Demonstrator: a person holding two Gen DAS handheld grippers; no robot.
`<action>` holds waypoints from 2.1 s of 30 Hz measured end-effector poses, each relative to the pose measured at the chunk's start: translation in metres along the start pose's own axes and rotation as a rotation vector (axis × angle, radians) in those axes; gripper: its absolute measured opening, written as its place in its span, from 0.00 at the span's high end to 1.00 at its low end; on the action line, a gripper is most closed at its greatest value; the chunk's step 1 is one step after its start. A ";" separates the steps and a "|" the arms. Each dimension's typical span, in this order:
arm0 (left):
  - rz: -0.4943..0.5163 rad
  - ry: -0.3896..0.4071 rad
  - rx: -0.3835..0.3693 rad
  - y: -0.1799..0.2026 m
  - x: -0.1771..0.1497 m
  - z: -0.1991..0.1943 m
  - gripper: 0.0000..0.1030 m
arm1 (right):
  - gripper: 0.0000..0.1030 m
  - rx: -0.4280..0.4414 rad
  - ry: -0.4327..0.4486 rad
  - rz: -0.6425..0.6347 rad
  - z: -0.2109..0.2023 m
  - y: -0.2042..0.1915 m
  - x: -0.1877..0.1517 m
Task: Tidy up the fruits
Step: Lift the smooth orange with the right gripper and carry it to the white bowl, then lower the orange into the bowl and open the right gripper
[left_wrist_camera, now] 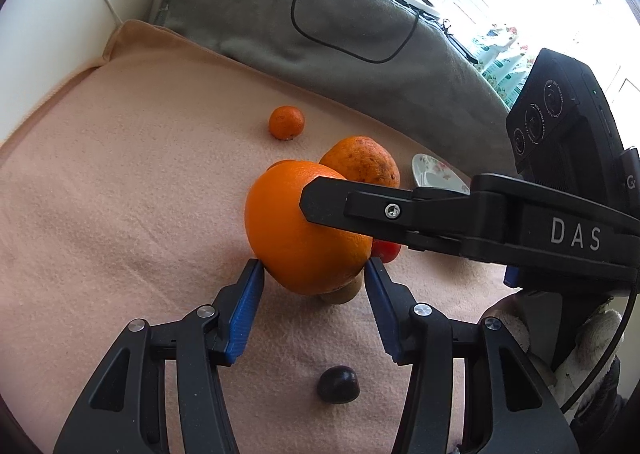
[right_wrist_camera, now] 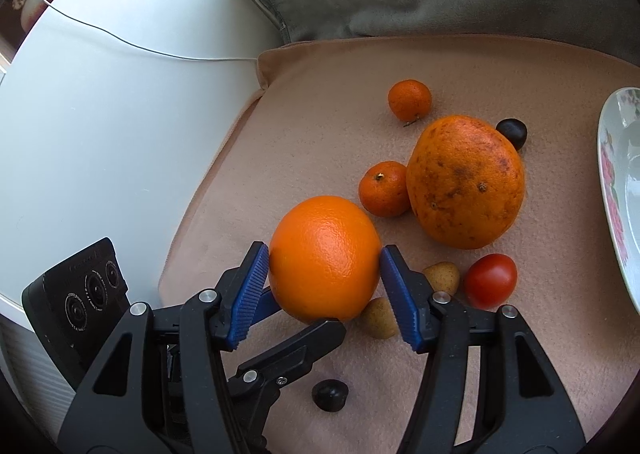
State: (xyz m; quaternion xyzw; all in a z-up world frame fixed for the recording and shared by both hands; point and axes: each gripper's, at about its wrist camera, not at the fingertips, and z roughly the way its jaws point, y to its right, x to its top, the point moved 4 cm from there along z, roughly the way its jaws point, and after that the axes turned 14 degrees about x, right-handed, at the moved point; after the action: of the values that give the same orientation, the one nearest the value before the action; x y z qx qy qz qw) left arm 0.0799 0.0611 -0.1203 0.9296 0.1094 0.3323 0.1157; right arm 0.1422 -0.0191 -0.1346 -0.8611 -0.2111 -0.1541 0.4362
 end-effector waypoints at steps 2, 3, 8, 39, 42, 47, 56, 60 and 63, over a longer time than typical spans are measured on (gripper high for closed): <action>0.010 0.009 -0.002 0.006 0.002 -0.002 0.51 | 0.41 0.000 0.011 -0.006 -0.007 -0.002 0.000; 0.015 0.012 -0.004 0.009 0.003 -0.003 0.51 | 0.41 -0.001 0.018 -0.009 -0.011 -0.003 -0.001; 0.046 0.027 -0.020 0.030 0.007 -0.007 0.51 | 0.41 -0.011 0.058 -0.012 -0.033 -0.004 -0.001; 0.251 -0.052 -0.139 0.176 0.007 0.040 0.51 | 0.41 -0.078 0.253 0.160 -0.174 0.097 -0.021; 0.261 -0.059 -0.135 0.179 0.005 0.040 0.51 | 0.41 -0.073 0.256 0.188 -0.176 0.107 -0.021; 0.266 -0.048 -0.140 0.184 0.009 0.040 0.51 | 0.41 -0.079 0.271 0.203 -0.180 0.114 -0.017; 0.264 -0.009 -0.124 0.176 0.012 0.027 0.51 | 0.35 -0.190 0.387 0.139 -0.215 0.107 -0.013; 0.265 0.003 -0.111 0.171 0.009 0.022 0.51 | 0.35 -0.221 0.398 0.124 -0.220 0.106 -0.017; 0.273 0.008 -0.095 0.167 0.009 0.021 0.50 | 0.29 -0.234 0.395 0.111 -0.220 0.102 -0.020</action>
State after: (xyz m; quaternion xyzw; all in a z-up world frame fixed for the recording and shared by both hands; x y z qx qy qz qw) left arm 0.1210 -0.0979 -0.0828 0.9279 -0.0334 0.3537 0.1130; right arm 0.1580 -0.2575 -0.0883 -0.8692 -0.0548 -0.3186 0.3743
